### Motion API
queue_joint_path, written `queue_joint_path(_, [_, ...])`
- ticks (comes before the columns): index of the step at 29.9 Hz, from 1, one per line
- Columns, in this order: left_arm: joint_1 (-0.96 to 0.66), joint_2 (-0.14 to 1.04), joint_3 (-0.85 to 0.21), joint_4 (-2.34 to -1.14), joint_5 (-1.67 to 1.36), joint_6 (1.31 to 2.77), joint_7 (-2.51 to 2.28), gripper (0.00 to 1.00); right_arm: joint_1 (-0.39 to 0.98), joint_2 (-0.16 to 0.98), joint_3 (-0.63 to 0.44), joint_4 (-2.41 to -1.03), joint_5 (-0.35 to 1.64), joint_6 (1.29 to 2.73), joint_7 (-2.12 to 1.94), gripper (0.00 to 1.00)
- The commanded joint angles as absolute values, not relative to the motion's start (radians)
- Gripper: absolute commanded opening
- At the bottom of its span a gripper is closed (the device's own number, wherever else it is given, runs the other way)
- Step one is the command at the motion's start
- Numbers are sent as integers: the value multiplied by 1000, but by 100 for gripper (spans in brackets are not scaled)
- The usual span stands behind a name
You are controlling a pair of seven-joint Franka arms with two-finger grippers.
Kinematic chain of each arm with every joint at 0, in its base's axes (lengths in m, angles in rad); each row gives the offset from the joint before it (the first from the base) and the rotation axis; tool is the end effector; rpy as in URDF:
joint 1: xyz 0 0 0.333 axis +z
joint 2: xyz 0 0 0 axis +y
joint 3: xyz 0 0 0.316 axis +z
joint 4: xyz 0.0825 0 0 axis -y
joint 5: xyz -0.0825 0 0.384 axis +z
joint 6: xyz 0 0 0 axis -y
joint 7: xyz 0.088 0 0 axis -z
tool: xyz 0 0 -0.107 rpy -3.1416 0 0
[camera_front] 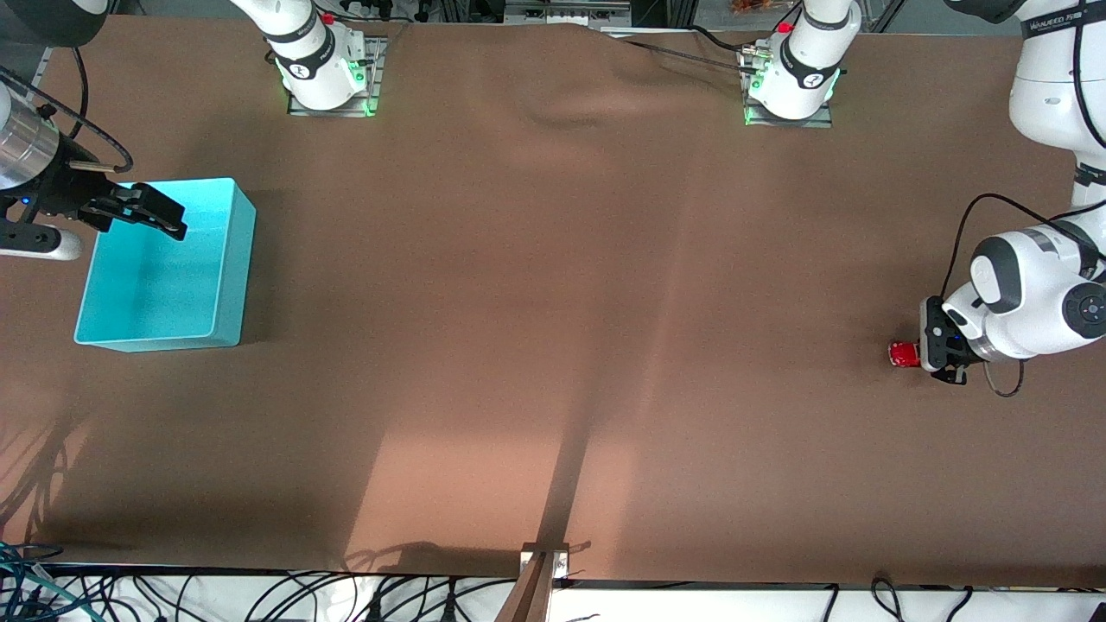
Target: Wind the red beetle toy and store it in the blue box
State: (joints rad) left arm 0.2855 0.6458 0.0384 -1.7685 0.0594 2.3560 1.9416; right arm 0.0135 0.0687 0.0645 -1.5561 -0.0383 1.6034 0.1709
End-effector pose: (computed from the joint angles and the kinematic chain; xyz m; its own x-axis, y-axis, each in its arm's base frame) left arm 0.6210 0.2074 0.1921 -0.0984 -0.9945 -0.0367 -0.9924 0.0953 0.0783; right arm 0.5762 0.0398 0.5955 0.9957 -0.0915 -0.0152 -0.0909 -0.9952 0.0369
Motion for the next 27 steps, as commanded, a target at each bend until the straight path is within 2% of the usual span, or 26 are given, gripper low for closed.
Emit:
queue_joint_path(1, [328, 713, 35, -1732, 84, 2361, 1985, 14, 12, 64, 67, -1540, -26, 1586, 176, 100])
queue_joint_path(21, [411, 738, 35, -1694, 86, 2361, 2020, 15, 12, 64, 67, -1540, -26, 1586, 176, 100])
queue_joint_path(27, [410, 736, 35, -1687, 84, 2361, 2039, 19, 12, 64, 67, -1540, -26, 1586, 176, 100])
